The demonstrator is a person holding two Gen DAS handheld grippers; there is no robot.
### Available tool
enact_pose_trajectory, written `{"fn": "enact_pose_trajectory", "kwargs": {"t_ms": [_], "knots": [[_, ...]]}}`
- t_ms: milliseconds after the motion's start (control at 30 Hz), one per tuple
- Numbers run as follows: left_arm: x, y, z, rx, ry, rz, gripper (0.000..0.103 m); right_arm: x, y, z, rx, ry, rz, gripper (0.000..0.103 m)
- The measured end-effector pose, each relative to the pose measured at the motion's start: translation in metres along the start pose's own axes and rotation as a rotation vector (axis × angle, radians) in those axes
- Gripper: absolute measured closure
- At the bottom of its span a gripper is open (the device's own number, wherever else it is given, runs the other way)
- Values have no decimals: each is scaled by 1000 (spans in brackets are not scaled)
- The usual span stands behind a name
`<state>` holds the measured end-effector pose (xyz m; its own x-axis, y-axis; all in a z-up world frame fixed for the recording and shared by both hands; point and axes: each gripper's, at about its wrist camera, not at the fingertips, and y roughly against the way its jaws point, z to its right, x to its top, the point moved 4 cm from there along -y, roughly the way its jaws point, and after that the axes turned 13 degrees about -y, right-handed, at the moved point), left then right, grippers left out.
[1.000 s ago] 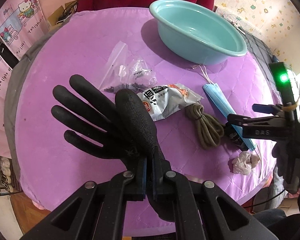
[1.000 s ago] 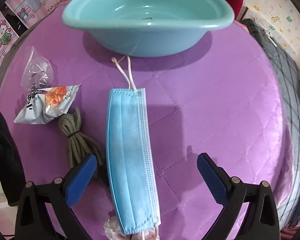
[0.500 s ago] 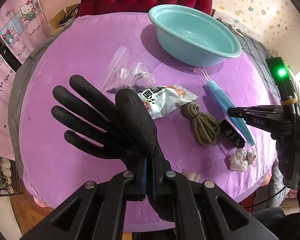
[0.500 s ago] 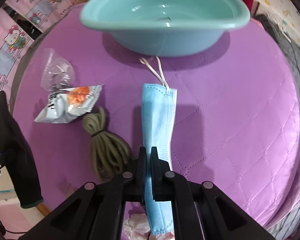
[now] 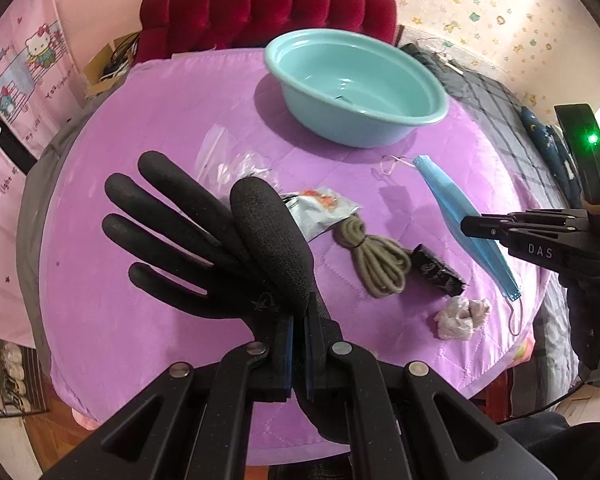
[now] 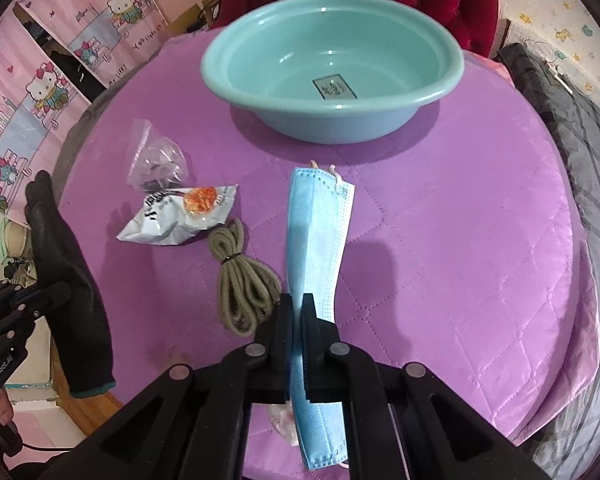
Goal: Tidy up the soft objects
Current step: 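Grasp the blue mask end with the right gripper while the left gripper holds the glove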
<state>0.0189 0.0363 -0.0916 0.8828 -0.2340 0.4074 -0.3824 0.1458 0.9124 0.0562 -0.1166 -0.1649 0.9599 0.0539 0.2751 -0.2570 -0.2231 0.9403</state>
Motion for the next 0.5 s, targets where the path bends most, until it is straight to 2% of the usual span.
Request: {"fn": "enact_pose_trajectory", "kwargs": {"t_ms": [200,500], "knots": [[8,11,11,-14,-39,34,100,-8,31,-3,5,3,41,101],[29,22,25,-33,-110,80,100,-5,54,-7,12,2,95,101]]}}
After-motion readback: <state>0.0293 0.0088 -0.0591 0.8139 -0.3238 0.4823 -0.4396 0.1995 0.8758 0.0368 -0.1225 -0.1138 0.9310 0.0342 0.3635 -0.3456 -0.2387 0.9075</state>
